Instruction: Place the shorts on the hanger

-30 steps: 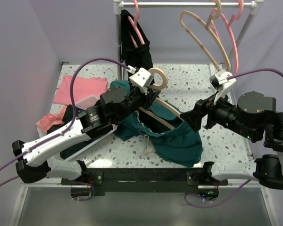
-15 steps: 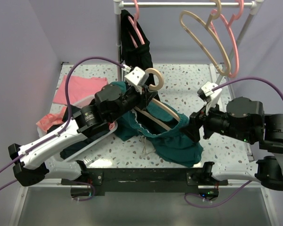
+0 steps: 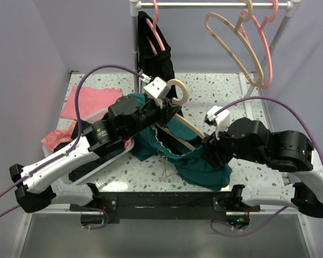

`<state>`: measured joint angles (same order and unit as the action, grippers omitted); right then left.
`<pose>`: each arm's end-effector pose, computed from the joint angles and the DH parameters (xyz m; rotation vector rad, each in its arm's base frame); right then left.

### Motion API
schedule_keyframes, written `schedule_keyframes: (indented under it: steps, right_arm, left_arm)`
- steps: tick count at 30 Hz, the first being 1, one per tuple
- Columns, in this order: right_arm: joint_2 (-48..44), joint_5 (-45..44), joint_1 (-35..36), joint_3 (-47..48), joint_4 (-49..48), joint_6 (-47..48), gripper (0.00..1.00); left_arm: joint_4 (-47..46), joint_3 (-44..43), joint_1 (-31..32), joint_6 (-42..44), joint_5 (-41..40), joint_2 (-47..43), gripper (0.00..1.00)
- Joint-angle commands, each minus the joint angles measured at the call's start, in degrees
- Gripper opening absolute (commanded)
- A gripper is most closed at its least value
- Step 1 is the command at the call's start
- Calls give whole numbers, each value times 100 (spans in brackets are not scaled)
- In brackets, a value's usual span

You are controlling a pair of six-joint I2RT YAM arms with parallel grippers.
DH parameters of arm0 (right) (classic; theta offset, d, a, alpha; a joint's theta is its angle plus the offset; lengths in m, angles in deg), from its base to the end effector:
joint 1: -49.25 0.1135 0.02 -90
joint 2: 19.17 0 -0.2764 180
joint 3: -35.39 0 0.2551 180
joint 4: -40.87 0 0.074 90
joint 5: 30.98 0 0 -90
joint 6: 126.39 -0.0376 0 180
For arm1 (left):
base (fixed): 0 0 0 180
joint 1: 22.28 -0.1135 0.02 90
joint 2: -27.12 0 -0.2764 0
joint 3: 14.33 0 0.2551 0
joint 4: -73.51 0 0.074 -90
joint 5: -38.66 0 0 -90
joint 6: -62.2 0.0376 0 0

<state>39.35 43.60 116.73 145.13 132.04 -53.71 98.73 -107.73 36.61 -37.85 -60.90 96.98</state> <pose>0.0552 0.1070 0.4773 -0.8361 2.1266 0.4899 0.1447 -0.2277 0.4716 0.5612 1.5607 -0.7946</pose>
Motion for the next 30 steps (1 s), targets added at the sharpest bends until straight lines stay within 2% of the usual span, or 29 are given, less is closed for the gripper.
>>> schedule_keyframes:
  steps: [1,7,11,13,14,15,19,21,22,24,25,27,28,30]
  right_arm:
    - [-16,30,19,-253,612,141,51]
    - [-148,-268,19,-333,76,71,39]
    - [-350,-391,11,-411,-162,-25,27]
    - [-455,-453,11,-429,-153,-113,15]
    - [-482,-566,19,-421,-92,-166,3]
    - [-595,-567,19,-412,-48,-271,0]
    - [-868,-541,19,-298,241,-473,0]
    - [-948,-541,11,-157,444,-596,0]
    - [-1035,-550,19,-113,514,-632,0]
    - [-1141,-524,19,-25,655,-719,0]
    - [-1237,-515,19,-16,707,-746,0]
    - [-1334,-497,19,-42,822,-790,0]
    - [-1413,-497,19,-60,866,-816,0]
    - [-1475,-515,19,-86,971,-878,0]
  left_arm:
    - [-652,-274,-36,-235,279,-43,0]
    - [-766,-327,-18,-410,648,79,0]
    - [-915,-274,-1,-516,842,132,0]
    - [-959,-291,113,-507,842,202,0]
    - [-977,-318,157,-507,833,238,0]
    - [-995,-344,227,-490,851,264,0]
    - [-995,-546,386,-507,833,457,2]
    - [-1021,-590,447,-534,842,554,12]
    - [-1030,-660,474,-534,868,589,24]
    - [-1012,-748,535,-525,868,686,32]
    - [-1004,-827,553,-525,860,712,42]
    - [-969,-915,571,-551,790,791,53]
    - [-916,-994,571,-560,746,809,62]
    - [-863,-1100,571,-560,605,827,70]
